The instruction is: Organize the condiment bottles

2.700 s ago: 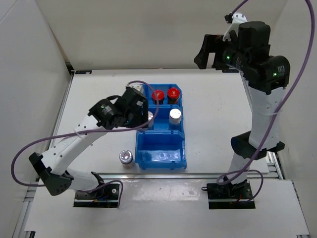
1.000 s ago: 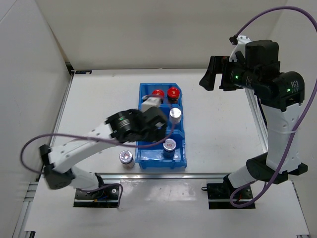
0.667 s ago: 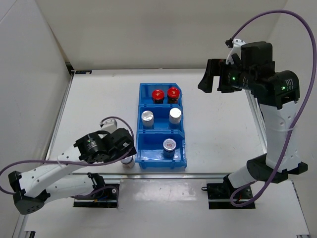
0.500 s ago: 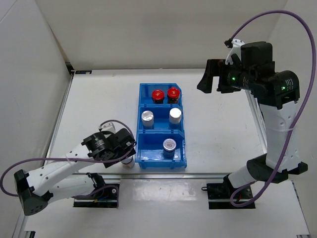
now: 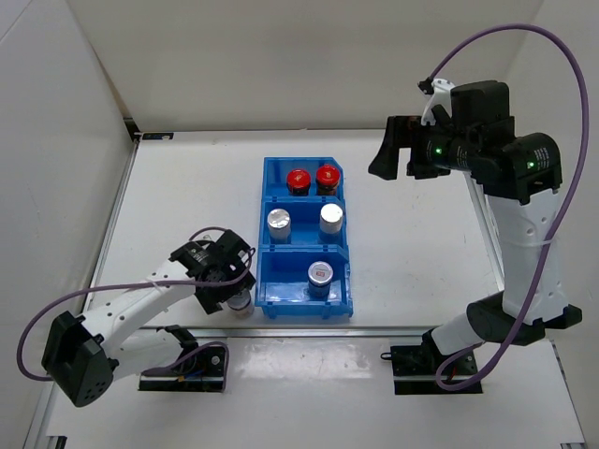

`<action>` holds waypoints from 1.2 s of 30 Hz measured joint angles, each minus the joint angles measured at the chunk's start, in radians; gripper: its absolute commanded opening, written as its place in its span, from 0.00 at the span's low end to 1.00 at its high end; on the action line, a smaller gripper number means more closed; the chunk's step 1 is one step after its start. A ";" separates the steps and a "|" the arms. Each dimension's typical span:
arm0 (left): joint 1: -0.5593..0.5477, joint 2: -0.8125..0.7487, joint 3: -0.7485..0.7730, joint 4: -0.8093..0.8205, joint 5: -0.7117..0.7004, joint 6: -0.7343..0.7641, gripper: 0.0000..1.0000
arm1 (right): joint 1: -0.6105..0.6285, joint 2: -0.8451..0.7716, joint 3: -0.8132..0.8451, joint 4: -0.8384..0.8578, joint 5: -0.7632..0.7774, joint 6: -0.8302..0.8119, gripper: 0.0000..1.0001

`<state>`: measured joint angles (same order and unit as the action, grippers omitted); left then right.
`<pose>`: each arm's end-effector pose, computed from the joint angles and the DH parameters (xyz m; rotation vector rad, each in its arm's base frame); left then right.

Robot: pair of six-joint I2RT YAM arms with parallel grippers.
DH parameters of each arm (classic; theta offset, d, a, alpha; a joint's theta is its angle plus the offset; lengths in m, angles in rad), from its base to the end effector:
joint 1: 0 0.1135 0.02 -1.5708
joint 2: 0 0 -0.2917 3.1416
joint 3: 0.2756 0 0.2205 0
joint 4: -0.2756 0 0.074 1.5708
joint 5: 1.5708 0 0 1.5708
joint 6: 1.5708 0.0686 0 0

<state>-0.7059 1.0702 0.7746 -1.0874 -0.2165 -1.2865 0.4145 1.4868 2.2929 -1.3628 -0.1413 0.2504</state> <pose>0.1060 -0.0710 0.2265 -0.8461 2.7301 -0.0571 0.1971 0.0973 0.5238 -0.2626 2.1538 0.5381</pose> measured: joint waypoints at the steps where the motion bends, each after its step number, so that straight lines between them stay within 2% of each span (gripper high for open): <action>1: 0.008 0.010 -0.002 0.003 0.005 0.008 0.88 | 0.000 -0.001 -0.007 -0.001 0.000 0.000 1.00; 6: 0.024 0.027 0.000 0.011 0.023 0.034 0.68 | 0.000 -0.002 -0.023 0.000 0.000 0.000 1.00; 7: 0.024 0.026 0.005 0.006 0.023 0.038 0.58 | 0.000 -0.003 -0.025 -0.001 0.000 0.000 1.00; 9: 0.030 0.026 0.020 -0.016 0.021 0.044 0.45 | 0.000 -0.005 -0.025 0.000 0.000 0.000 1.00; 10: 0.032 0.026 0.035 -0.034 0.017 0.045 0.34 | 0.000 -0.005 -0.025 0.000 0.000 0.000 1.00; 12: 0.037 0.026 0.098 -0.093 0.005 0.049 0.23 | 0.000 -0.007 -0.025 0.000 0.001 0.000 1.00; 13: 0.037 0.026 0.128 -0.115 -0.002 0.050 0.13 | 0.000 -0.008 -0.025 0.000 0.001 0.000 1.00; 14: 0.037 0.026 0.179 -0.146 -0.010 0.052 0.11 | 0.000 -0.008 -0.025 0.000 0.001 0.000 1.00; 22: 0.031 0.059 0.591 -0.252 -0.077 0.076 0.11 | 0.000 -0.011 -0.040 0.000 0.001 0.000 1.00; 24: 0.010 0.078 0.641 -0.244 -0.093 0.111 0.11 | 0.000 -0.013 -0.046 -0.001 0.000 0.000 1.00; 29: -0.112 0.171 0.619 -0.154 -0.087 0.238 0.11 | 0.000 -0.016 -0.046 0.000 0.003 0.000 1.00; 36: -0.219 0.335 0.413 0.062 -0.063 0.333 0.12 | 0.000 -0.023 -0.044 0.000 0.027 0.000 1.00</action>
<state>-0.9249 1.4048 1.1873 -1.0252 -0.2790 -0.9535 0.4145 1.4643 2.2490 -1.3632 -0.1143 0.2501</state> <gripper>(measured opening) 0.742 0.998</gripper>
